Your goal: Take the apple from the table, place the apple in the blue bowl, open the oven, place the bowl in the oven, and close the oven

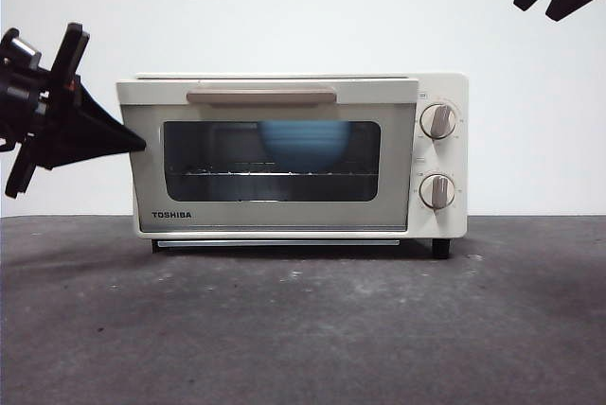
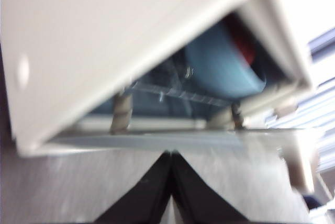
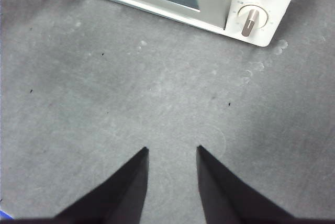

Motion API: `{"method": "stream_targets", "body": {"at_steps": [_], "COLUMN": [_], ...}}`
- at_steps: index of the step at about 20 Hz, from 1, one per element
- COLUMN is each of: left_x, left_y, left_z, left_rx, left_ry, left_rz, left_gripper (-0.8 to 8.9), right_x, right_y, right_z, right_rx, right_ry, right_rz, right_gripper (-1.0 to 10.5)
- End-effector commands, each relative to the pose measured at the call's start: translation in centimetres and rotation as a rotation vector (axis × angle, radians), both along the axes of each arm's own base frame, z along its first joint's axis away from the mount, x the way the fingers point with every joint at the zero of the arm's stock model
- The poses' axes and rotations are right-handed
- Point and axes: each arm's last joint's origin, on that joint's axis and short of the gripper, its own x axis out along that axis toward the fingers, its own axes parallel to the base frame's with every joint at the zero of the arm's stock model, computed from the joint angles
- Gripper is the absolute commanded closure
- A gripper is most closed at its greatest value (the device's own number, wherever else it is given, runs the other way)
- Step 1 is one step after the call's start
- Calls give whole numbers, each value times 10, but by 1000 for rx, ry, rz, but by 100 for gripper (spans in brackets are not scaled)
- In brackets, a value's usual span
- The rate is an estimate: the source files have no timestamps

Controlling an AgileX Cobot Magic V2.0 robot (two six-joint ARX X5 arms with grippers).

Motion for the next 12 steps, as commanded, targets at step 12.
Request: {"method": "stream_targets", "body": {"at_steps": [12], "left_x": [-39], "left_y": [-7], "left_z": [50], "left_rx": [145], "left_ry": [-54], "left_rz": [8], "left_gripper": [806], "right_x": [5], "right_y": [8], "right_z": [-2], "right_rx": [59], "right_ry": [-78], "right_rz": [26], "right_gripper": [799]}}
